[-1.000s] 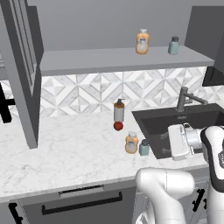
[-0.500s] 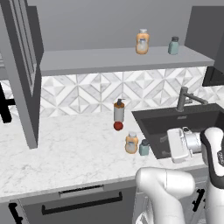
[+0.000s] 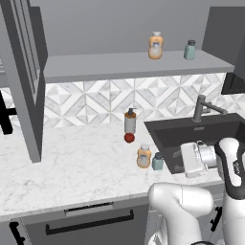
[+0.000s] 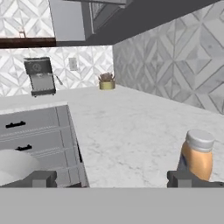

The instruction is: Put the shaker and condiment bottle from the counter next to their counterparts in the cabinet.

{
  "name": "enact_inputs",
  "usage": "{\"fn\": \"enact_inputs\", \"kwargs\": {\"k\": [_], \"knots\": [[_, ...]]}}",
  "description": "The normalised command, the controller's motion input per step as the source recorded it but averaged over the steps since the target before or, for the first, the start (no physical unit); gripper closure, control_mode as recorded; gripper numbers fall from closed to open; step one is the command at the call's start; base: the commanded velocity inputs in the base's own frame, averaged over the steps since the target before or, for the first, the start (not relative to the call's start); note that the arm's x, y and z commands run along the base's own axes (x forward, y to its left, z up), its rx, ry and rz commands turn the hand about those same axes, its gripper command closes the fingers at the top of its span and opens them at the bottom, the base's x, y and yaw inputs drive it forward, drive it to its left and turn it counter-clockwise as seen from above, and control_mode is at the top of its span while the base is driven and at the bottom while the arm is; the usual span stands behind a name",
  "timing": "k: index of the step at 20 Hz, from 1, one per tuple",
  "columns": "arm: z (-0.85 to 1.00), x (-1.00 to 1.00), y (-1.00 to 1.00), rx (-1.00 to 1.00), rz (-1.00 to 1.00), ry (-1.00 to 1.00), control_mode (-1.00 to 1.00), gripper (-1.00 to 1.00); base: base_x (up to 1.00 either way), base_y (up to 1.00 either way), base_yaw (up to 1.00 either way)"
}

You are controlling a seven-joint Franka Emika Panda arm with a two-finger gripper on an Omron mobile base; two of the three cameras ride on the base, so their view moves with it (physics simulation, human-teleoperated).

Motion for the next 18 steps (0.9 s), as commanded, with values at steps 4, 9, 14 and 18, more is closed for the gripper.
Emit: {"fn": "enact_inputs", "kwargs": {"k": [4,9,14,18], "knots": [[0.00,0.18,0.00,0.03,0.03,0.11,-1.00,-1.00,0.00,0.00,0.00],[-0.04,0.12,0.00,0.01,0.05,0.09,-1.00,-1.00,0.00,0.00,0.00],[-0.21,0.26,0.06,0.00,0.05,0.04,-1.00,-1.00,0.00,0.00,0.00],[-0.13,0.34,0.01,0.01,0.04,-0.02,-1.00,-1.00,0.00,0.00,0.00]]}}
